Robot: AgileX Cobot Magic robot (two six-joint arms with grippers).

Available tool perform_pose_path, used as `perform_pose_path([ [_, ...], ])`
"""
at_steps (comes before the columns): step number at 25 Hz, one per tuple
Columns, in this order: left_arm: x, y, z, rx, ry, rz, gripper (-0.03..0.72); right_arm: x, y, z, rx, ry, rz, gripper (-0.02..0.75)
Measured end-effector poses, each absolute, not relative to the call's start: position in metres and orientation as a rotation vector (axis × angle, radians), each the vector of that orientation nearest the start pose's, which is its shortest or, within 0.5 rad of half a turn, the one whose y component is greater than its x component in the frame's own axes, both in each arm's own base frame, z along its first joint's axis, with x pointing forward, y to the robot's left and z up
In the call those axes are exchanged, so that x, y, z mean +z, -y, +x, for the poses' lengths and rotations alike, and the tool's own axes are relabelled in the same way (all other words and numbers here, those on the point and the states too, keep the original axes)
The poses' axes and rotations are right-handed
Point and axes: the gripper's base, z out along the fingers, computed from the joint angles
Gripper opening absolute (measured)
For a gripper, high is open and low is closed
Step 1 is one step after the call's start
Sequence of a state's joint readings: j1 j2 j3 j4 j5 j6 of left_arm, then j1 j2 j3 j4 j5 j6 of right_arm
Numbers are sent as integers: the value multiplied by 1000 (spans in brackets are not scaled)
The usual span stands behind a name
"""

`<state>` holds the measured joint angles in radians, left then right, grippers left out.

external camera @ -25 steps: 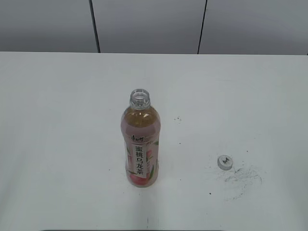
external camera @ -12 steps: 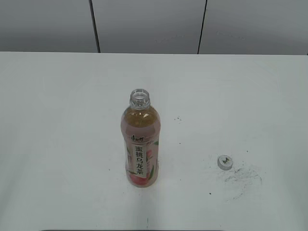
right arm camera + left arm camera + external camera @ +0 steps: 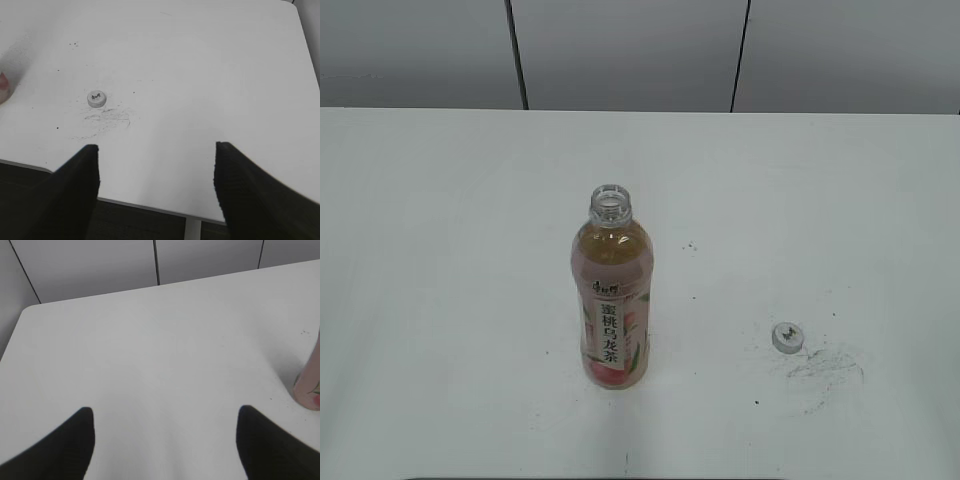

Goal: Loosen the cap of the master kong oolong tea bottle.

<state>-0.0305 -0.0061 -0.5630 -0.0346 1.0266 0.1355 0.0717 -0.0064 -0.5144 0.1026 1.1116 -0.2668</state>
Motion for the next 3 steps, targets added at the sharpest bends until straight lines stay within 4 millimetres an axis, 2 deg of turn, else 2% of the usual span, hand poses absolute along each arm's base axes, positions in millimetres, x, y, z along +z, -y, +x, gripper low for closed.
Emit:
perform_pose_path([
  [3,297,2,-13,29,-1934,163,521,277,-8,-11,3,-2039,-358,538],
])
